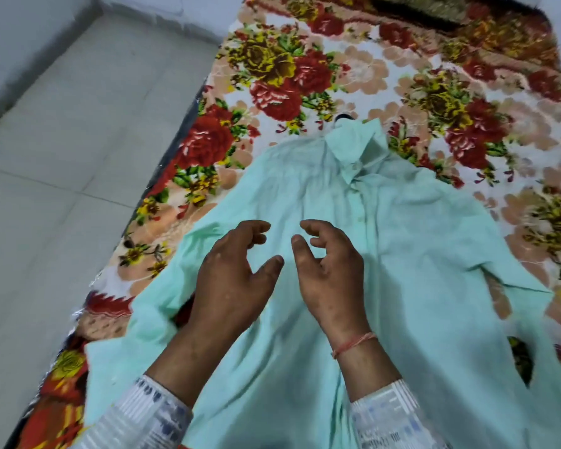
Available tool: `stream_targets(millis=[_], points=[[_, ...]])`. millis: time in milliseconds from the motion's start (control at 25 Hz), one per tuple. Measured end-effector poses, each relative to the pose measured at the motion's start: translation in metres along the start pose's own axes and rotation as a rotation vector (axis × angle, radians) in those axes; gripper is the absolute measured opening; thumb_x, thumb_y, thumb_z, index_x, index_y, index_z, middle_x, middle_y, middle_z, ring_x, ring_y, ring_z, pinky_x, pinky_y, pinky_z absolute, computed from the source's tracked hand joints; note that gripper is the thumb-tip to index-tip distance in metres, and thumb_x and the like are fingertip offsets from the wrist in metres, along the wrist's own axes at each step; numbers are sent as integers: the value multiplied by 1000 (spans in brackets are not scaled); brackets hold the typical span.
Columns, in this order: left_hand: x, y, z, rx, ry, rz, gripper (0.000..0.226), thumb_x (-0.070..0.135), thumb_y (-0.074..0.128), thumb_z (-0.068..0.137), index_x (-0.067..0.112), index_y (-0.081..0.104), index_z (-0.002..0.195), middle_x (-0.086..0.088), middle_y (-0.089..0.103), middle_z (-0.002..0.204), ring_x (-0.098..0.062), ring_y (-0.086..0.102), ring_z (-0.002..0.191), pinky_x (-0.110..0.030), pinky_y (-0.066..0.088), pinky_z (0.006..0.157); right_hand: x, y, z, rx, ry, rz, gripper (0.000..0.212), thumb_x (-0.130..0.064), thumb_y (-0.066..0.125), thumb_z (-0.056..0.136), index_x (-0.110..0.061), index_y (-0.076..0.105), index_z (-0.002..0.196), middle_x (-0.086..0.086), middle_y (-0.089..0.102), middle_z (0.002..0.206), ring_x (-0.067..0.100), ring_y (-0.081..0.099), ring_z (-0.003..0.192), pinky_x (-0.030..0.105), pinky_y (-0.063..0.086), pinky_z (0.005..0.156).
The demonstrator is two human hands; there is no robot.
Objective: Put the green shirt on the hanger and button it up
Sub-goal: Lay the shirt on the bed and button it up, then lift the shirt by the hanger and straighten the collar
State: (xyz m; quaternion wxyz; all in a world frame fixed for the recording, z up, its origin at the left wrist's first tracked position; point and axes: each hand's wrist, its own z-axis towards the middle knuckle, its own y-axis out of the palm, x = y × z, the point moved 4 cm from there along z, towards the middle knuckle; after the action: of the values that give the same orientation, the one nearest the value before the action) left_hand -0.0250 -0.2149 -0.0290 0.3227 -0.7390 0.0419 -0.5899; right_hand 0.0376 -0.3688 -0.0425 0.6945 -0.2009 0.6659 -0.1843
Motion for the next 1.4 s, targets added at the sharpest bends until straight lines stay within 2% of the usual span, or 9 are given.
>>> stream_targets(millis=[360,680,800,920,1040,1160,1240,1320,1400], points=[[96,141,104,-50,45,71,43,29,84,89,30,68,128,12,75,115,-10,67,111,-36,56,95,69,-113,146,32,6,19,29,-34,68,97,-22,73,122,-3,73,121,15,68,106,37,57,93],[123,203,231,34,2,20,33,37,77,94,18,77,120,-1,79,110,-22,73,103,-36,57,90,97,-97,266,-46,-22,6,43,-46,52,98,-18,72,123,7,74,124,25,68,116,41,55,99],[127,219,304,70,-44,80,45,56,70,91,12,77,92,-7,70,78,-35,72,89,-33,41,63,92,-91,342,-69,40,-154,54,-52,43,102,-12,74,121,17,74,124,36,65,120,39,51,97],[131,236,363,45,-147,224,62,67,69,83,5,75,87,-13,71,79,-37,71,85,-35,37,64,86,-82,413,-91,180,-362,59,-61,55,97,-7,74,114,21,74,123,40,68,117,38,52,91],[120,251,383,-69,-212,381,51,53,79,79,4,74,94,-15,75,93,-33,74,96,-34,50,71,96,-59,437,-269,255,-513,60,-58,72,85,-11,72,122,19,71,131,40,69,119,39,54,91],[103,245,385,-140,-189,539,39,35,83,84,5,59,76,-11,63,76,-33,71,92,-36,46,68,107,-47,440,-448,233,-666,38,-34,72,90,-8,70,118,19,69,130,38,69,113,32,52,83],[91,234,385,-218,-219,568,40,39,89,77,5,67,76,-12,70,69,-29,77,81,-38,58,66,116,-51,440,-437,248,-490,21,-22,70,88,-6,70,102,20,73,120,35,71,97,30,57,77],[80,221,381,-300,-276,508,46,44,92,70,3,77,85,-17,79,79,-33,80,79,-44,67,73,128,-58,426,-392,374,-114,20,-19,67,85,-5,69,99,18,73,106,33,73,95,41,63,86],[73,211,370,-328,-378,215,41,33,89,75,-1,78,94,-20,80,85,-34,80,74,-47,68,71,137,-64,402,-352,540,221,11,-18,61,94,-9,67,96,15,65,91,27,66,88,46,61,86]])
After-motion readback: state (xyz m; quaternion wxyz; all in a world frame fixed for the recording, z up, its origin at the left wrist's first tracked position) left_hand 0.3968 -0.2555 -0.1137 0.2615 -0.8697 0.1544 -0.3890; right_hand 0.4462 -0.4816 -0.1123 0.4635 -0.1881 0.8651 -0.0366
